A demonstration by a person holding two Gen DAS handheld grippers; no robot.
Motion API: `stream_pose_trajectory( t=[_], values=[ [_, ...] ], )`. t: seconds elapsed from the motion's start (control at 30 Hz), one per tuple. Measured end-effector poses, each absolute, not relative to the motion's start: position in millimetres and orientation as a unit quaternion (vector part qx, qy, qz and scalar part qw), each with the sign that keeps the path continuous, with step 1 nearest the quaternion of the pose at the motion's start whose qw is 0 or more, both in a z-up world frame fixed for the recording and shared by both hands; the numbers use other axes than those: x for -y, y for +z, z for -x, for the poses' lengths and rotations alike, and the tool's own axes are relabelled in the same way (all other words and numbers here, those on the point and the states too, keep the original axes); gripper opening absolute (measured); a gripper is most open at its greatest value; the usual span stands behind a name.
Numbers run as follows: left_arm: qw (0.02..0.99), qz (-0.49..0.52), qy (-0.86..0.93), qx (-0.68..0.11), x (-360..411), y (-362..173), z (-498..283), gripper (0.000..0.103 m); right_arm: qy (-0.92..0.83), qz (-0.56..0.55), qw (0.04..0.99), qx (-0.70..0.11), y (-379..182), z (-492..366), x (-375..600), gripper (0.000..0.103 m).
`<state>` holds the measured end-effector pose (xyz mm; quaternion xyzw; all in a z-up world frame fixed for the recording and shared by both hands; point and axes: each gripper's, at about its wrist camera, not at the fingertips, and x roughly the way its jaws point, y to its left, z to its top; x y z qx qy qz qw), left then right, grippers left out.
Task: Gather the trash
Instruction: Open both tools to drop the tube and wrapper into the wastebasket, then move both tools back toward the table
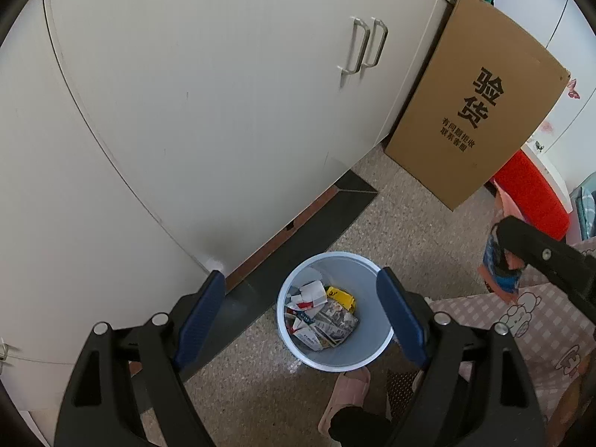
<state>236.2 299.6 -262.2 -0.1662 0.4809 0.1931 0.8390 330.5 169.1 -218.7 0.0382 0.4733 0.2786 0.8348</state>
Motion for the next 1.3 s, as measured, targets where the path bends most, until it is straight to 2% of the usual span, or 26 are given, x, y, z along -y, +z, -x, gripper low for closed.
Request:
stream_pose_trajectory(
  t=[0.43, 0.73, 1.0, 1.3],
  values=[
    [0.839, 0.154, 0.190, -0.487, -293, -263, -236, 0.081, 0.274, -0.039, 0.839, -0.469, -217, -326, -157, 0.047],
    [0.855, 0.142, 0.180, -0.465, -274, -226, -234, 0.081, 0.246, -0.044, 0.866, -0.433, -158, -312, -110, 0.053],
    [0.897, 0.101, 0.128, -0.412, -205, -145, -239, 0.081, 0.201, -0.061, 0.901, -0.379, -82, -288, -14, 0.054],
    [0.925, 0.039, 0.017, -0.378, -69, -81, -262, 0.084, 0.090, -0.122, 0.926, -0.346, -57, -262, 159, 0.054]
  ],
)
